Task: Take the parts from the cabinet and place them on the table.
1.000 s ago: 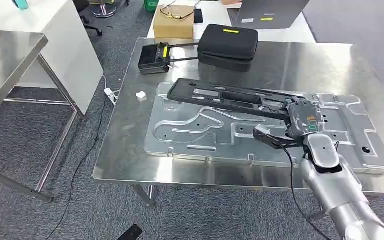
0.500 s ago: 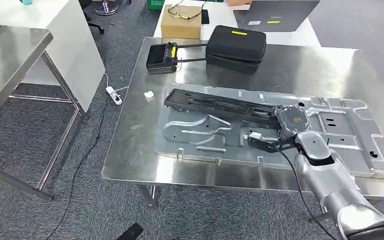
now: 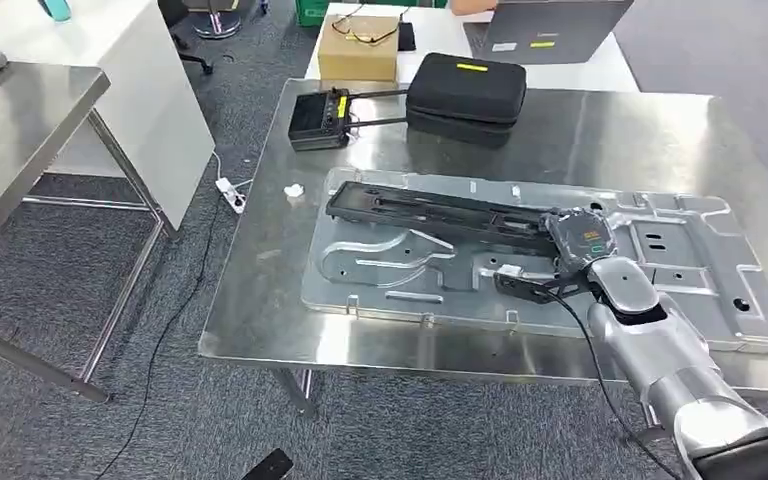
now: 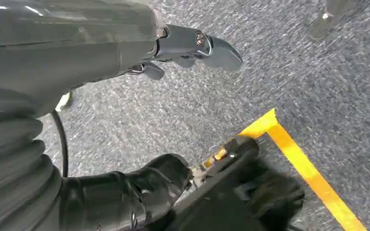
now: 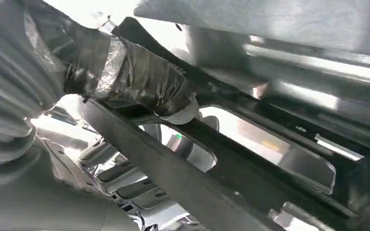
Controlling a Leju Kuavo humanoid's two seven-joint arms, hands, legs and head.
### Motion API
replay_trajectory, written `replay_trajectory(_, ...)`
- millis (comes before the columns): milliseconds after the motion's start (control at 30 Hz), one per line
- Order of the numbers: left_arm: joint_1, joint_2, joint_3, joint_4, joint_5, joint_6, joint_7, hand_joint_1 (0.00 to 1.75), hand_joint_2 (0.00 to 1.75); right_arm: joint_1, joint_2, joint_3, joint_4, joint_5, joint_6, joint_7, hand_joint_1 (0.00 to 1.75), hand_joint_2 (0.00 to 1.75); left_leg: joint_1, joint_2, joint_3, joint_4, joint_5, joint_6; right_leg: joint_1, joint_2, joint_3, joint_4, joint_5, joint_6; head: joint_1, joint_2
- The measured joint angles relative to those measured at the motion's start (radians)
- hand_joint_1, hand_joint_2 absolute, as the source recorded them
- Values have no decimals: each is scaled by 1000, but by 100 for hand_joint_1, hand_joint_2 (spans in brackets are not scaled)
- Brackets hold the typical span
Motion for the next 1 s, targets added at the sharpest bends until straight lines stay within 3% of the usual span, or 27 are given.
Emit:
replay_trajectory(33, 0, 0, 0, 0, 1, -8, -6, 0, 175, -1, -5, 0, 2, -4, 0, 1, 0, 175, -2, -5, 1, -4, 8, 14, 5, 3, -4, 8, -2, 7, 2, 0)
replay_trajectory(133, 1, 2, 0, 0, 6, -20, -17, 0, 175, 6, -10, 7, 7, -10, -3, 2, 0, 175, -9, -3, -3, -2, 12, 32, 1, 6, -4, -1, 6, 21, 2, 0)
replay_trajectory(167, 1, 2, 0, 0, 13, -19, -18, 0, 0, 8, -13, 9, 8, -13, -5, 3, 0, 175, -3, -1, -2, -8, 18, 41, -1, 7, -9, 3, 1, 25, 3, 0)
replay_trajectory(200, 0, 2, 0, 0, 19, -16, -17, 0, 0, 10, -17, 11, 9, -17, -9, 6, 0, 175, -3, -2, -3, -8, 20, 45, -2, 6, -18, 29, -22, 28, 3, 0)
replay_trajectory(300, 1, 2, 0, 0, 18, -15, -13, 0, 0, 14, -23, 14, 10, -20, -16, 15, 0, 175, -7, -2, -7, -8, 21, 51, -4, 8, -120, 250, -133, 36, 2, 0)
replay_trajectory(333, 2, 2, 0, 0, 18, -13, -10, 0, 0, 19, -24, 16, 10, -21, -16, 16, 0, 175, -10, -2, -8, -7, 20, 52, -3, 8, -151, 312, -150, 36, 3, 0)
replay_trajectory(367, 3, 2, 0, 0, 18, -13, -10, 0, 0, 23, -24, 16, 11, -21, -18, 17, 0, 175, -12, -2, -8, -7, 20, 53, -3, 8, -160, 324, -140, 33, 3, 0)
replay_trajectory(400, 3, 2, 0, 0, 17, -11, -9, 0, 0, 21, -25, 16, 11, -24, -25, 19, 0, 175, -14, -2, -7, -7, 19, 54, -2, 8, -145, 287, -109, 28, 3, 0)
replay_trajectory(433, 2, 2, 0, 0, 16, -8, -8, 0, 0, 18, -26, 16, 10, -25, -30, 20, 0, 175, -16, -2, -4, -7, 19, 54, 1, 8, -108, 214, -65, 21, 3, 0)
replay_trajectory(467, 0, 2, 0, 0, 15, -5, -7, 0, 0, 15, -28, 16, 10, -26, -33, 21, 0, 175, -17, -3, -1, -7, 18, 54, 6, 9, -59, 113, -17, 10, 3, 0)
replay_trajectory(500, 0, 1, 0, 0, 15, -4, -7, 0, 0, 11, -31, 16, 9, -27, -34, 23, 0, 175, -17, -3, 0, -8, 16, 53, 16, 9, -18, 25, 9, -5, 3, 0)
replay_trajectory(533, -1, -2, 0, 0, 15, -3, -6, 0, 0, 9, -32, 16, 9, -28, -35, 24, 0, 175, -23, -2, -4, -7, 16, 49, 20, 6, -9, 9, -4, -12, 1, 0)
replay_trajectory(633, 0, -2, 0, 0, 16, 0, -4, 0, 0, 7, -35, 16, 8, -28, -40, 28, 0, 175, -13, -2, -2, -12, 17, 36, 28, 7, -9, 2, -1, -16, 3, 0)
replay_trajectory(700, 0, -2, 0, 0, 16, 1, -2, 0, 0, 8, -35, 16, 4, -28, -45, 32, 0, 175, -17, 0, -1, -1, 4, 25, 13, 2, 13, -30, 14, -20, 2, 0)
replay_trajectory(733, -1, -1, 0, 0, 16, 2, -1, 0, 0, 9, -35, 16, 4, -28, -45, 32, 0, 175, -18, 0, -19, 37, -24, 19, 11, 2, 16, -37, 17, -26, 2, 0)
replay_trajectory(800, -1, -1, 0, 0, 16, 3, 4, 0, 0, 12, -34, 16, 4, -28, -47, 35, 0, 175, -12, 0, -92, 185, -96, 9, 11, 1, 14, -35, 17, -27, 1, 0)
replay_trajectory(833, 2, -1, 0, 0, 16, 3, 5, 0, 0, 13, -34, 16, 4, -28, -49, 35, 0, 175, -9, 0, -126, 253, -119, 4, 11, 1, 13, -34, 16, -29, 1, 0)
replay_trajectory(867, 3, 0, 0, 0, 16, 4, 5, 0, 0, 15, -34, 16, 4, -28, -50, 36, 0, 175, -7, 0, -142, 282, -117, 1, 10, 2, 13, -32, 15, -28, 1, 0)
replay_trajectory(900, 4, 0, 0, 0, 16, 5, 6, 0, 0, 16, -34, 16, 4, -28, -51, 37, 0, 175, -4, 1, -133, 258, -90, -2, 10, 2, 13, -29, 13, -26, 1, 0)
replay_trajectory(933, 3, 0, 0, 0, 16, 5, 6, 0, 0, 16, -34, 16, 4, -28, -52, 37, 0, 175, -2, 1, -104, 195, -50, -4, 8, 3, 13, -25, 11, -23, 1, 0)
replay_trajectory(1000, 1, 2, 0, 0, 16, 7, 7, 0, 0, 15, -35, 16, 1, -35, -54, 38, 0, 175, 3, 2, -17, 21, 27, -5, 5, 5, 11, -10, 2, -12, 1, 0)
